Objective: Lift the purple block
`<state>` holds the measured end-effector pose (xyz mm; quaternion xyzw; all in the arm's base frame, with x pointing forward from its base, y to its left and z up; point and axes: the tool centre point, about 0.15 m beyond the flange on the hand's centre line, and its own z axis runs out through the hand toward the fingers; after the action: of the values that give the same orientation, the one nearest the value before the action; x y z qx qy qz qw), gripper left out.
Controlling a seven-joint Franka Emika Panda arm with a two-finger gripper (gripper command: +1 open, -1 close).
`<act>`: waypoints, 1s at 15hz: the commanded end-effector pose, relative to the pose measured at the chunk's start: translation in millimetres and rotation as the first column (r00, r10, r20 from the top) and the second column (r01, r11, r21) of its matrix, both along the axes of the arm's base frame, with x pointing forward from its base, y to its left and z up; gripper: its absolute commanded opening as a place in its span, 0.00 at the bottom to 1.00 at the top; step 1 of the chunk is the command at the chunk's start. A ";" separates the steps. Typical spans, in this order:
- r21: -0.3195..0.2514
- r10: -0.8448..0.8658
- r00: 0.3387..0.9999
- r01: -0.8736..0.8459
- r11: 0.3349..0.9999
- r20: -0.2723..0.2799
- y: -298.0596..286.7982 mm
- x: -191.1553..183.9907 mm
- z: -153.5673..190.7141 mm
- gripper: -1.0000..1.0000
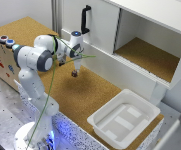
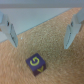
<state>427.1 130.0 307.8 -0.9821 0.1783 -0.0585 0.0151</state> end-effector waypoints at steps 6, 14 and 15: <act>-0.006 0.605 0.796 -0.605 0.796 -0.025 17.3 -14.5 -14.2 1.00; 0.060 0.528 0.849 -0.526 0.848 -0.024 13.3 19.6 -80.5 1.00; 0.056 0.531 0.847 -0.529 0.847 -0.028 12.5 20.9 -81.8 1.00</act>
<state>427.3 151.3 262.3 -0.9933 -0.1070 -0.0408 0.0157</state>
